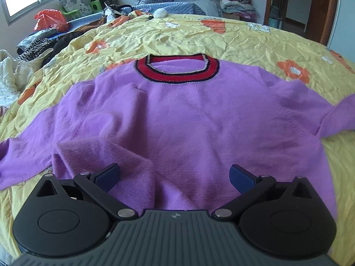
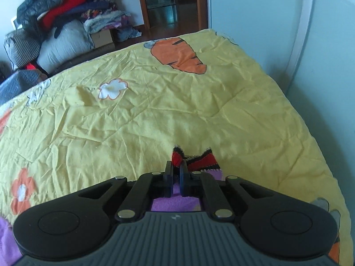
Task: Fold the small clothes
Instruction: 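Grasp the red striped sleeve cuff with the right tool, then lift the sleeve and carry it across the sweater body with the right tool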
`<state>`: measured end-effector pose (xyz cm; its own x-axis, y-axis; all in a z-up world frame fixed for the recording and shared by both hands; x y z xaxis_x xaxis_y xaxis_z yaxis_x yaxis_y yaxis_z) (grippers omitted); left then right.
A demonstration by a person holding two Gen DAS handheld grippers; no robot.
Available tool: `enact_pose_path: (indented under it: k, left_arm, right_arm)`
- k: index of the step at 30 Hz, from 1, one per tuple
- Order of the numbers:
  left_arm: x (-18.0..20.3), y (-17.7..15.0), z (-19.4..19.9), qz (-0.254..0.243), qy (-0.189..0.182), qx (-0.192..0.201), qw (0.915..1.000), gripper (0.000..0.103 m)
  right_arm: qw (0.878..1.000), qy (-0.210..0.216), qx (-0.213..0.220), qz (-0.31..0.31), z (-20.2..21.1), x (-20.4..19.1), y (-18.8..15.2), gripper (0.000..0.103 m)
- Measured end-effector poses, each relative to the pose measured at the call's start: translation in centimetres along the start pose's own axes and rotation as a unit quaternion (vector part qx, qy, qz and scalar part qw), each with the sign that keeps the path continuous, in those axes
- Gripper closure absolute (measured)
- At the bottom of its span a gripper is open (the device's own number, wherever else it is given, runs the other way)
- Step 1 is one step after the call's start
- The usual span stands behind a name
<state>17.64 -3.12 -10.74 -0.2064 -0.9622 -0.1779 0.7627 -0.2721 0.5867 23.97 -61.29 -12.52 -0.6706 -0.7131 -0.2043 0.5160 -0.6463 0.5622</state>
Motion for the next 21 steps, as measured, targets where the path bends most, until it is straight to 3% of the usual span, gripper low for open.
enact_pose_path:
  k: [3,8,16,21]
  left_arm:
    - [-0.7,-0.6,-0.3,-0.004,0.017,-0.005,0.9998,0.000]
    - [-3.9,-3.1,-0.6,-0.008,0.081,-0.020,0.9965,0.000]
    - [-10.1,-9.6,0.9,0.102,0.047,-0.043,0.9927,0.000]
    - [-11.3,-13.0,3.1,0.114,0.063,-0.050,0.9903,0.000]
  right_arm:
    - [1.000,0.005,0.006,0.000,0.9,0.7,-0.6,0.099]
    - [0.999,0.033,0.033,-0.017,4.0,2.1,-0.5,0.099]
    - [0.991,0.082,0.101,-0.034,11.5,3.1,2.3,0.099]
    - [0.982,0.129,0.134,-0.038,16.6,3.6,2.9,0.099]
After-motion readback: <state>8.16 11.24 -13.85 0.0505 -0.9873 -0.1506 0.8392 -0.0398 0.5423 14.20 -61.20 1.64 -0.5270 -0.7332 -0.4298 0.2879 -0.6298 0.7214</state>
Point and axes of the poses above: each gripper's, at about its wrist camera, not at the fingertips, and z roughly against the way its jaws point, x to its right, y to its top, the point moved 7 cm from there along -z, roughly the way its jaws point, and after that the axes turned 6 degrees about -z, right-handed, at the moved point
